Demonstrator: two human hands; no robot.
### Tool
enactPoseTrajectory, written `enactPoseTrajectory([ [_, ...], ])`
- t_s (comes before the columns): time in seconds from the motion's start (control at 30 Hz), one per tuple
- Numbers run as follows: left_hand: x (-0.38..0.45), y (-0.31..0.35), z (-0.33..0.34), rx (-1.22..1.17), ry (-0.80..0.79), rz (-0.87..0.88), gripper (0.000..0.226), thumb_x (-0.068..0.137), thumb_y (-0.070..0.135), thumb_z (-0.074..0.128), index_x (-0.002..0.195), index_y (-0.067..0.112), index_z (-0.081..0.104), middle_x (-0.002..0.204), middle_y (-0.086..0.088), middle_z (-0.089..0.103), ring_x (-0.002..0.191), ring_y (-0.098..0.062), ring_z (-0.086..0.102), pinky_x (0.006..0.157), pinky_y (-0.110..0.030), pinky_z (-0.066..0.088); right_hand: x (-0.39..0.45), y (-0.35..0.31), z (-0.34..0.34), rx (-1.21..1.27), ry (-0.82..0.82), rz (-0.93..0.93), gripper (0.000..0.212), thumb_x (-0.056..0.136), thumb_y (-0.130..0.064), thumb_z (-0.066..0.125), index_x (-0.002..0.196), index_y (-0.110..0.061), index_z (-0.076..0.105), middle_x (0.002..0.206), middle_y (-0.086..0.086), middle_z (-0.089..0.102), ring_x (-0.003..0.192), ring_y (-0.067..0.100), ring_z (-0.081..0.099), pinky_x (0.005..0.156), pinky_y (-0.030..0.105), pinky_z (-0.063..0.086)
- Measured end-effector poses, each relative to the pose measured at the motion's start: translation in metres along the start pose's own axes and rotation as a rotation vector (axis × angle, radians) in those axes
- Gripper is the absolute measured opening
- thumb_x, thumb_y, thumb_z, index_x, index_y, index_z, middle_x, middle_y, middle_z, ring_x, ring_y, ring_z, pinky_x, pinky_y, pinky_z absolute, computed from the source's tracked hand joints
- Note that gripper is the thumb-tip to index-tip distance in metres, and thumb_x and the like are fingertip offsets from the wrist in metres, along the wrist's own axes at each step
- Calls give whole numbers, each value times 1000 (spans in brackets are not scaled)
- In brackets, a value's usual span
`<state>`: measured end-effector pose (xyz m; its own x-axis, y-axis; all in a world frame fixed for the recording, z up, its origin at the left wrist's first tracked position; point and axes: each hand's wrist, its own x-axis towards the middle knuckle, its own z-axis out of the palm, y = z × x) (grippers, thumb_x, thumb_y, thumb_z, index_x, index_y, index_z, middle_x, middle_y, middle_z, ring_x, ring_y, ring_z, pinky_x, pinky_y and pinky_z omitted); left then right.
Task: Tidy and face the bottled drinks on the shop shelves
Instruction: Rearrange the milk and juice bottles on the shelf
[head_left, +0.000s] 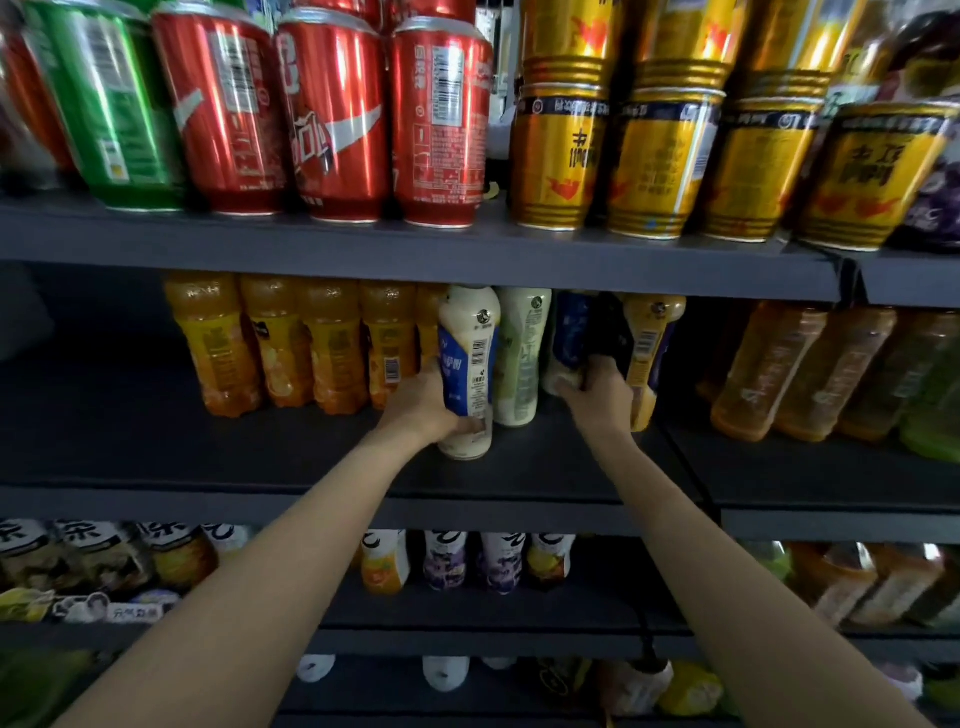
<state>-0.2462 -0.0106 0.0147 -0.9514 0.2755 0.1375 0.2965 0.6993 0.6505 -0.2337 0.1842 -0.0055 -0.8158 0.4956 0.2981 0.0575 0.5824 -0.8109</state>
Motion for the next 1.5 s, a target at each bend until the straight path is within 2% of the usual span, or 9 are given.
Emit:
enactPoseTrajectory([
  [0.1, 4, -2, -1, -5, -4, -14, 83, 69, 29, 81, 138, 18, 34, 139, -4, 48, 128, -21, 45, 99, -31, 37, 17, -6, 21, 11, 21, 79, 57, 91, -16, 61, 136, 6, 34, 133, 23, 48, 123, 35, 46, 97, 37, 41],
  [0.23, 4, 0, 2, 1, 0, 9, 75, 74, 27, 77, 136, 19, 35, 137, -4, 50, 125, -21, 46, 93, -26, 36, 34, -8, 42, -56, 37, 184, 44, 92, -1, 50, 132, 10, 33, 128, 27, 48, 118, 40, 47, 91, 41, 43],
  [0.33, 1, -3, 5, -42, 32, 0, 83, 75, 28, 77, 140, 18, 27, 139, -3, 48, 126, -20, 46, 92, -24, 35, 44, -9, 54, -79, 90, 226, 58, 90, 5, 47, 143, 5, 22, 140, 26, 39, 126, 39, 42, 99, 42, 39],
  [0.6, 3, -5, 8, -33, 42, -3, 80, 74, 30, 78, 137, 17, 30, 136, -3, 50, 124, -21, 48, 93, -28, 38, 46, -4, 55, -116, 119, 242, 46, 83, 4, 52, 129, 6, 44, 131, 26, 46, 119, 40, 46, 98, 47, 44],
  [0.9, 2, -2, 5, -47, -6, 1, 79, 75, 27, 76, 138, 17, 29, 139, -3, 46, 127, -21, 45, 99, -31, 37, 3, -18, 34, -278, 90, 159, 46, 92, -23, 59, 125, 3, 41, 131, 22, 39, 119, 38, 43, 93, 44, 42],
  [1.07, 3, -5, 8, -83, -1, 2, 80, 75, 24, 77, 139, 17, 29, 140, -4, 45, 128, -22, 44, 102, -33, 36, -37, -11, 4, -247, 84, 115, 51, 88, -23, 65, 124, 3, 40, 131, 23, 35, 122, 41, 37, 96, 43, 37],
  [1.33, -16, -11, 23, -160, 162, -15, 59, 85, 20, 67, 134, 12, 34, 135, -9, 47, 122, -25, 48, 96, -31, 38, -74, -10, -15, -41, 161, 38, 77, 84, -20, 70, 142, 0, 24, 139, 22, 34, 127, 38, 35, 101, 42, 34],
  [1.43, -38, -12, 21, -121, 421, 119, 49, 88, 17, 62, 130, 9, 39, 130, -9, 46, 120, -23, 45, 96, -29, 39, -62, -21, -25, 36, 160, -15, 59, 80, -16, 75, 126, 0, 41, 124, 17, 52, 116, 32, 51, 83, 30, 41],
  [1.5, -55, -11, 19, -148, 441, 221, 40, 90, 17, 57, 127, 10, 42, 125, -5, 49, 116, -18, 46, 89, -20, 36, -63, -22, -28, -6, 148, -25, 53, 80, -18, 74, 120, 0, 44, 119, 16, 55, 111, 32, 54, 77, 29, 41],
])
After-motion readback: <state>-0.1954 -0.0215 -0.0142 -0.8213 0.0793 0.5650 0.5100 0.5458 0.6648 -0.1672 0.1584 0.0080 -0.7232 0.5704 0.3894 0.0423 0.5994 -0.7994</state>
